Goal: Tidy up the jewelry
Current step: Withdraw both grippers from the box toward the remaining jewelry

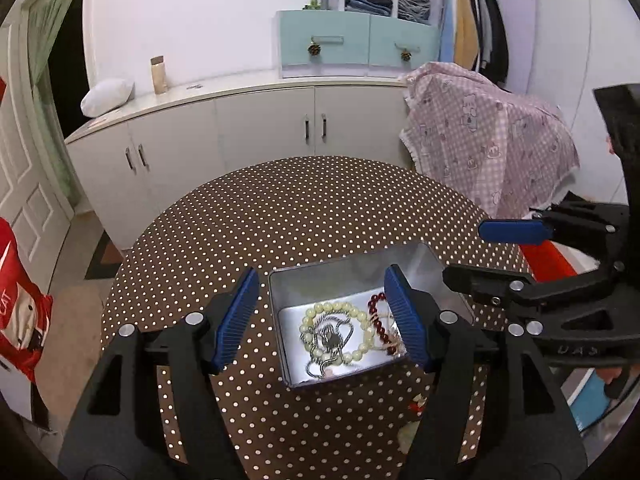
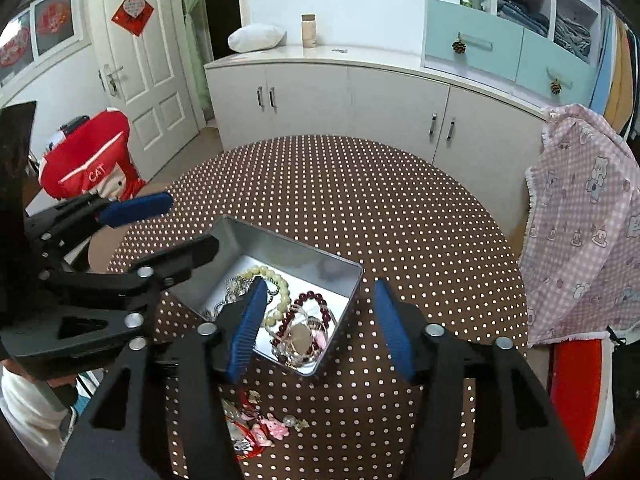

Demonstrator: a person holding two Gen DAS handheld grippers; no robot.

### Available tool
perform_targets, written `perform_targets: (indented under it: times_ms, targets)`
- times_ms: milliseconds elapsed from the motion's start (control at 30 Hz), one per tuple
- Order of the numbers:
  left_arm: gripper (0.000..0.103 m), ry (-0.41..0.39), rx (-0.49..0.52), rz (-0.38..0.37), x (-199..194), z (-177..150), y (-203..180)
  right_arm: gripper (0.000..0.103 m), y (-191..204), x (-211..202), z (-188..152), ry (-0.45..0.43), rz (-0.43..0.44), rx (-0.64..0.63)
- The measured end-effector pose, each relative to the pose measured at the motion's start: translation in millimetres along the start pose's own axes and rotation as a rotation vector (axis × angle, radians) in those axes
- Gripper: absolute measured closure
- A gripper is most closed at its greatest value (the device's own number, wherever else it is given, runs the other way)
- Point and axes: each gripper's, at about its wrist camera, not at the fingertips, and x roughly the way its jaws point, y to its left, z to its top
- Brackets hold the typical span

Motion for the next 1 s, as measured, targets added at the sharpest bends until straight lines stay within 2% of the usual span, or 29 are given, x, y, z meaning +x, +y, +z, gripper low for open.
perform_targets:
  times_ms: [167, 467, 633, 1000]
  targets:
    - [0.038, 0.015, -0.008, 0.0, 2.3, -6.6, 4.7, 0.049, -3.4, 5.9, -7.5, 0.028, 0.008, 0.022]
    - [0.038, 0.03, -0.005, 0.023, -2.4, -18.5, 7.5, 0.048, -0.2, 0.7, -17.1, 0.022, 0.003, 0.028]
    - [0.038, 0.031, 0.003, 0.048, -9.2, -28.4, 7.6, 0.042, 3.2, -5.8, -29.2, 0.009, 0.014, 0.02]
    - [0.033, 0.035, 0.011, 0.06, -22.6, -47.9, -1.4, 0.036, 10.4, -23.3, -56.6, -0.026, 0.042, 0.016]
